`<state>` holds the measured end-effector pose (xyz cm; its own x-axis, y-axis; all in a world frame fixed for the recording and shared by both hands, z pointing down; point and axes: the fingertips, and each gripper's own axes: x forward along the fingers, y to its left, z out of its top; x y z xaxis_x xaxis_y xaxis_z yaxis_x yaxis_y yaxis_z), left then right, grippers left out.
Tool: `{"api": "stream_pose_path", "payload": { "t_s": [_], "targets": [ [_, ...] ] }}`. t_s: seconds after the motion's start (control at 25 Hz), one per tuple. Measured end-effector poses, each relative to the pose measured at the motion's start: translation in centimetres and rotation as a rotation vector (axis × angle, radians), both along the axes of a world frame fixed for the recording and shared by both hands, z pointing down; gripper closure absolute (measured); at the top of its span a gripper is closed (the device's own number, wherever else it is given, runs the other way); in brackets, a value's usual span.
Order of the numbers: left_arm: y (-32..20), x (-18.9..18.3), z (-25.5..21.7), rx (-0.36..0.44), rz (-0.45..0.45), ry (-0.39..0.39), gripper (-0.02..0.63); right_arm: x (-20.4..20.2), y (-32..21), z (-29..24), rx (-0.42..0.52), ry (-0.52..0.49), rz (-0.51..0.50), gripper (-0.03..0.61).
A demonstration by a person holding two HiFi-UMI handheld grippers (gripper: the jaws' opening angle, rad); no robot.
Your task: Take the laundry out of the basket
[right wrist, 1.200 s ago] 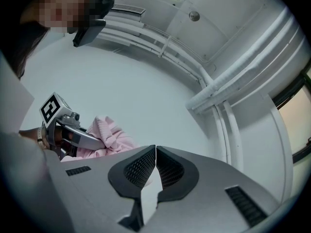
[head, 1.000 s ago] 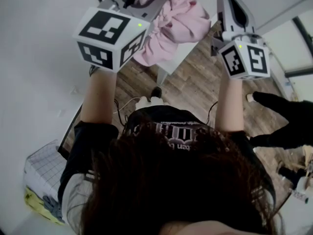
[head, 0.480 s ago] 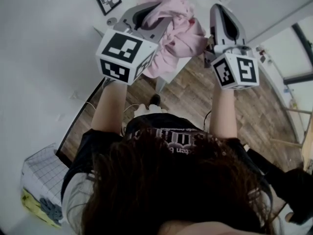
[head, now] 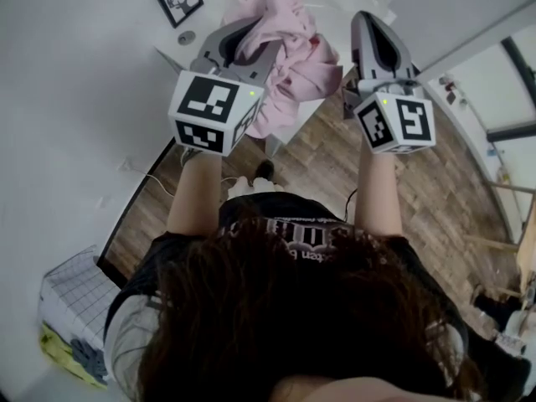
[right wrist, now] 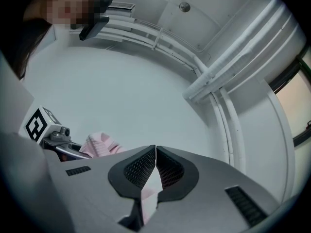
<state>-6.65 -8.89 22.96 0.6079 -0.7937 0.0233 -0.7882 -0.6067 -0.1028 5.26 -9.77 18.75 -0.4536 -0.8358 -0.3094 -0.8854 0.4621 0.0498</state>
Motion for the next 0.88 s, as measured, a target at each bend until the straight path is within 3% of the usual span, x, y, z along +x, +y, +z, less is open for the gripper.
{"api": "stream_pose_path", "payload": {
  "t_s": [0.88],
  "targets": [
    [-1.0,-0.3,1.5,-0.039,-0.07,0.004,0.523,0.4,-1.5,2.5,-0.034,0.058,0.005,0.552]
  ]
}}
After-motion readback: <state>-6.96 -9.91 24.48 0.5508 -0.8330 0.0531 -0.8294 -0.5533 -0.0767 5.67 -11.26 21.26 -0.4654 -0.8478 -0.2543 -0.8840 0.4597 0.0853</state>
